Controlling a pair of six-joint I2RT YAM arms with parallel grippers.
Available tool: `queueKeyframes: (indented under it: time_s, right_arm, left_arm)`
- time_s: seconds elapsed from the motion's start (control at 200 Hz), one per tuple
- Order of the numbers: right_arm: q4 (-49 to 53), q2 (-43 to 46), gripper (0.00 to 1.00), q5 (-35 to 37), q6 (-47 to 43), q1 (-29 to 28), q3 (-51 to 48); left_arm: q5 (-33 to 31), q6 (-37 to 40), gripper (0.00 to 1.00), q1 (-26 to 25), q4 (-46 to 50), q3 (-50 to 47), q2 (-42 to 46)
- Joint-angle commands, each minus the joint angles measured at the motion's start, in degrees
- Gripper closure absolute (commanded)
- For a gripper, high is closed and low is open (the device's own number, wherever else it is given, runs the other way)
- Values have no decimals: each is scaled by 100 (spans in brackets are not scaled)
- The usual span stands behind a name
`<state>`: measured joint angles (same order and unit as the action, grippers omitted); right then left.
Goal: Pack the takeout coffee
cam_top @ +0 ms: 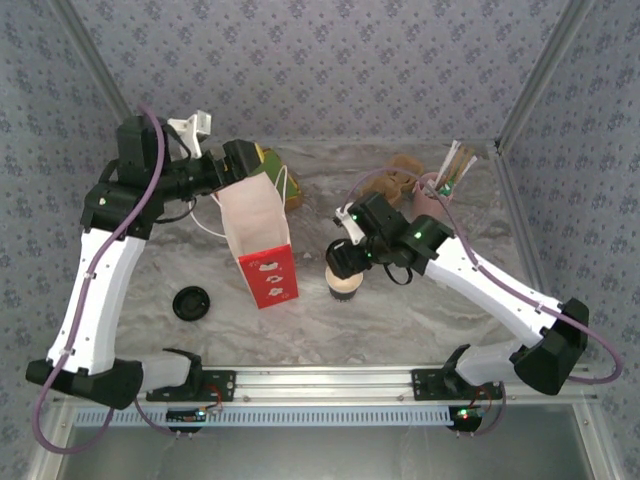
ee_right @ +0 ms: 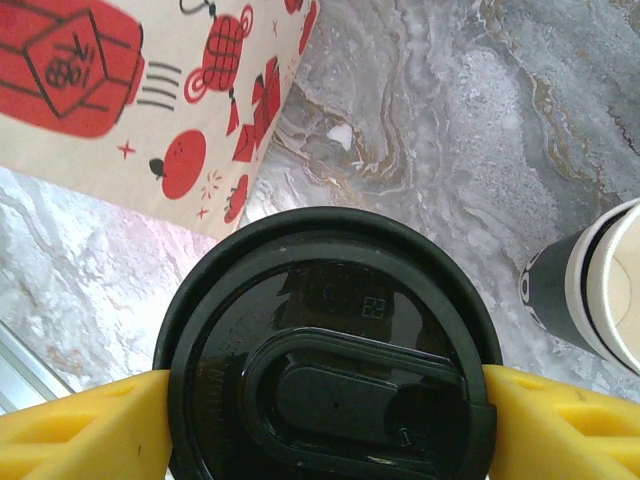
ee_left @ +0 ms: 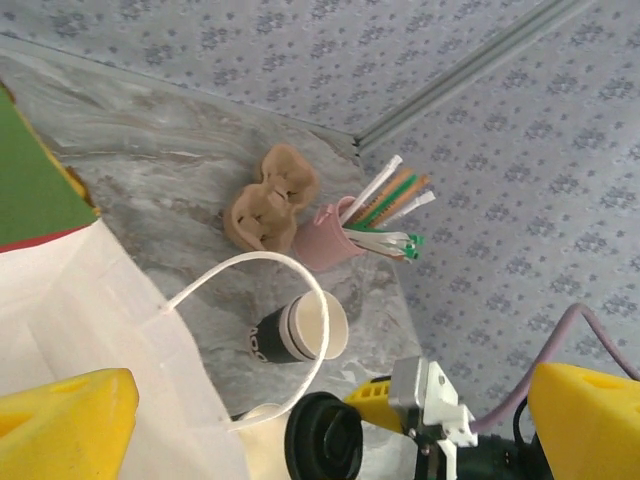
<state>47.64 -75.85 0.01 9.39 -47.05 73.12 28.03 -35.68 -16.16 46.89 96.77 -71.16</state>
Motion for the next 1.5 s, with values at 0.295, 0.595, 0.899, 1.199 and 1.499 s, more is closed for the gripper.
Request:
queueKeyframes:
  time_s: [0.295, 0.595, 0.899, 1.199, 1.499]
  right_arm:
    - [-304, -47, 23, 771, 70, -475, -673]
    - [-526, -147, 23, 833, 142, -541, -861]
    - [-653, -263, 23, 720, 204, -541, -905]
    - [-784, -364, 23, 670, 224, -542, -966]
    - [-795, -374, 23, 674, 248, -542, -1083]
  left_arm:
    - [-297, 250, 0, 19, 265, -194, 277]
    - [-377, 283, 0, 6, 426, -200, 258]
    - [-382, 255, 0, 8, 400, -198, 257]
    - [-360, 228, 0, 7, 395, -221, 255]
    - [-333, 216, 0, 8, 356, -236, 239]
